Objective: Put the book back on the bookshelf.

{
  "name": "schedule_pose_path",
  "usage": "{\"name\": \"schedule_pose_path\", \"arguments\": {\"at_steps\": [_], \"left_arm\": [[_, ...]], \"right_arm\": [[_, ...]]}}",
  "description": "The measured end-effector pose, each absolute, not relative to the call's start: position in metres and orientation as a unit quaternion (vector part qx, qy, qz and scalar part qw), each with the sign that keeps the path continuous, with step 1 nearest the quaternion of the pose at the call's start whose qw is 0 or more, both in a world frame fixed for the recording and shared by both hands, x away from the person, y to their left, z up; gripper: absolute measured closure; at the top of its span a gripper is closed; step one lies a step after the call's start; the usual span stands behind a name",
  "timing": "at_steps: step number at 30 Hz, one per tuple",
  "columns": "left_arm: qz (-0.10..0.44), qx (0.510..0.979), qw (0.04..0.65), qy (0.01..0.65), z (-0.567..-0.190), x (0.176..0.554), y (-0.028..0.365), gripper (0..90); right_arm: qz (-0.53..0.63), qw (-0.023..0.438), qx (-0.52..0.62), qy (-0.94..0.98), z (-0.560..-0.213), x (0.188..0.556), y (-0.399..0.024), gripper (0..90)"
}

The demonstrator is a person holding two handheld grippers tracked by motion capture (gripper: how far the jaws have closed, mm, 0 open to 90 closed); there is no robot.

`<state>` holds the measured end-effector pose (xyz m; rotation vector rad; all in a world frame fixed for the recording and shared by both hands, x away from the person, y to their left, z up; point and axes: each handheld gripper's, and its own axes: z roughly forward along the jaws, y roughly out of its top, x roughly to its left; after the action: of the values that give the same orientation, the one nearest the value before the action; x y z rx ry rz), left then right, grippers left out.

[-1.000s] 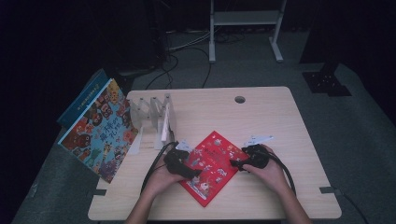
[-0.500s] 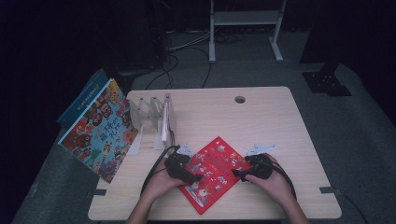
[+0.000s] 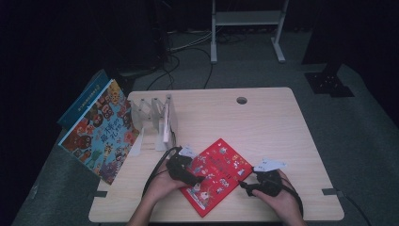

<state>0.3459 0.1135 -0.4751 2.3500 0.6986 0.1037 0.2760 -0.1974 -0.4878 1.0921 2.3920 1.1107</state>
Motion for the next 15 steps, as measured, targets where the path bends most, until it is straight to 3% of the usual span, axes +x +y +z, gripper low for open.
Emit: {"name": "schedule_pose_path", "arguments": {"at_steps": [15], "left_arm": [[0.053,0.897,0.337,0.281,-0.479,0.365,0.106,6.0]], "right_arm": [[0.36,0.149,0.354,0.851,-0.497,0.246,-0.16,17.7]]}}
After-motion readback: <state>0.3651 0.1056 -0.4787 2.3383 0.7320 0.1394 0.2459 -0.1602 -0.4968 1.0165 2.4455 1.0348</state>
